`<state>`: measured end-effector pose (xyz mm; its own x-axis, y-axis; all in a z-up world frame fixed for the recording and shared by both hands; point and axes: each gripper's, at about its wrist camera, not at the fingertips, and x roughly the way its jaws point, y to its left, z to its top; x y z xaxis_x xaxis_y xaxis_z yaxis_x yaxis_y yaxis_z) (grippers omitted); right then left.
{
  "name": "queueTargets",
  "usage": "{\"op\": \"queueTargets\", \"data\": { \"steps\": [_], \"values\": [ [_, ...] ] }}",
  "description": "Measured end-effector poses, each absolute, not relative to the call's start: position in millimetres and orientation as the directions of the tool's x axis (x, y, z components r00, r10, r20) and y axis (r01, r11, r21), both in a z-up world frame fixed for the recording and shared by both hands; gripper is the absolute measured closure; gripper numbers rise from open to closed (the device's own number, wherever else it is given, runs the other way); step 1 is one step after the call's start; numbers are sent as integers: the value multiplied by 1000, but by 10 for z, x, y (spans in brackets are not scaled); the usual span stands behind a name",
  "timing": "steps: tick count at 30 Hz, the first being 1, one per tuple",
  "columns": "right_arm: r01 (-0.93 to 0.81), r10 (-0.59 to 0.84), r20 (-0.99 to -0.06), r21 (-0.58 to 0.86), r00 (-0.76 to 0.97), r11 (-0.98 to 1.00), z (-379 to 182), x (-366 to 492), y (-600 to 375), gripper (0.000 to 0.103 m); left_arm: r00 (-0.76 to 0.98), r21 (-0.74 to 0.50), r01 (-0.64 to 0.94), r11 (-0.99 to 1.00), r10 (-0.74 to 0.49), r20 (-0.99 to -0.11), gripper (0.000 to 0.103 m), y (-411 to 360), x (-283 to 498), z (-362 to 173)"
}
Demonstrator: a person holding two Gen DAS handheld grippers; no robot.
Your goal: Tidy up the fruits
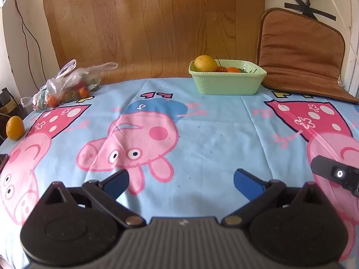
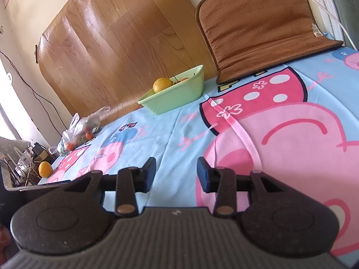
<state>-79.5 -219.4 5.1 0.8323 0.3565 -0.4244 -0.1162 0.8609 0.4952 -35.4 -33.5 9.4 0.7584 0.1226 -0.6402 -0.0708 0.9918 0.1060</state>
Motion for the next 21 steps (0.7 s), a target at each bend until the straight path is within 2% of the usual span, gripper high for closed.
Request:
{"op": "queueTargets", "data": {
  "steps": [7,15,21],
  "values": [
    [-114,354,-423,497,834,861,54,-801,-2198,54,758,110,-60,992,117,-642,0,-347,-368,97],
    [-122,358,-422,491,833,863,74,-787,-2198,54,755,120,-36,992,106,-647,0,-384,-355,110],
    [-132,378,-443,493,813,860,33,-743,-2139,54,781,141,-83,987,152,-606,0,-288,-486,166]
  ]
}}
